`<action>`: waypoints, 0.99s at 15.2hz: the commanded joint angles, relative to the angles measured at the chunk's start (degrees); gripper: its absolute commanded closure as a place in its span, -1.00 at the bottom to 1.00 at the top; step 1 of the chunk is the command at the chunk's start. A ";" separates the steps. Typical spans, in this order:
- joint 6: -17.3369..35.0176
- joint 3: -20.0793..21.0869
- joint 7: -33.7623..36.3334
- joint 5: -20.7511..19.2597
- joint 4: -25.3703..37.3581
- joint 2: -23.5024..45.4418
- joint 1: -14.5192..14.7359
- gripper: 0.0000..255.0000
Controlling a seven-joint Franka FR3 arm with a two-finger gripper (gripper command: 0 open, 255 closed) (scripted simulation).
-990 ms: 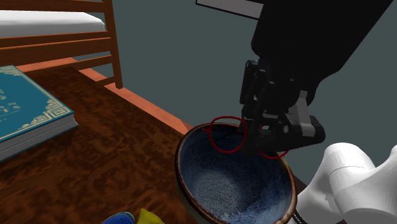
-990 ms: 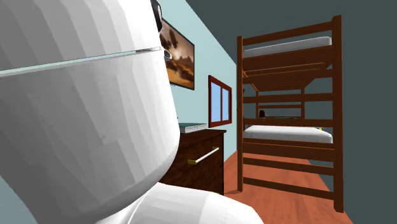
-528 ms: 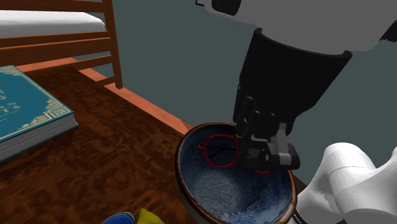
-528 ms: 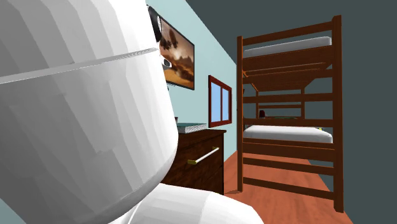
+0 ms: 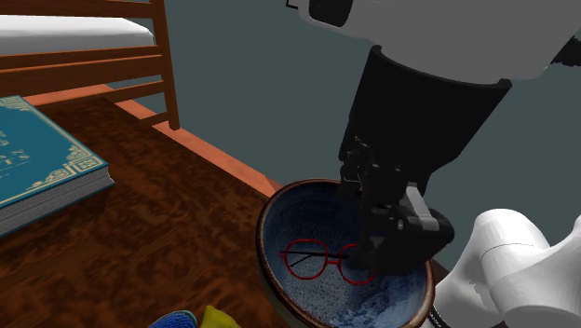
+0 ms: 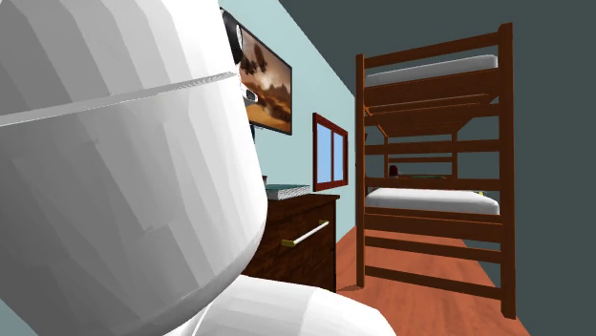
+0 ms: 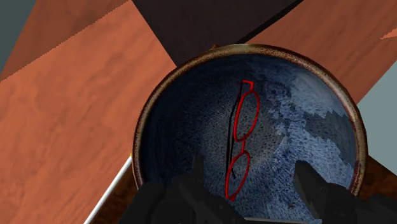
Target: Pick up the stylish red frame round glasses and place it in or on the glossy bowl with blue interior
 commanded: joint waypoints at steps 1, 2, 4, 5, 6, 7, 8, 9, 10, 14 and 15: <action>0.00 0.00 0.00 0.00 0.00 0.00 0.00 -1.00; 0.00 0.00 0.00 0.00 0.00 0.00 0.00 -1.00; 0.00 0.00 0.00 0.00 0.00 0.00 0.00 -1.00; -1.83 0.02 0.25 -0.28 2.59 0.79 -0.19 -1.00; -3.68 0.08 0.54 -0.58 5.30 1.68 -0.38 -1.00; -5.55 0.19 0.86 -0.89 8.10 2.65 -0.57 -1.00; -7.04 0.31 1.14 -1.14 10.39 3.49 -0.72 -1.00; -7.04 0.31 1.14 -1.14 10.39 3.49 -0.72 -1.00; -7.04 0.30 1.14 -1.14 10.38 3.48 -0.72 -1.00; -7.04 0.31 1.14 -1.14 10.39 3.49 -0.72 -1.00; -7.04 0.31 1.14 -1.14 10.39 3.49 -0.72 -1.00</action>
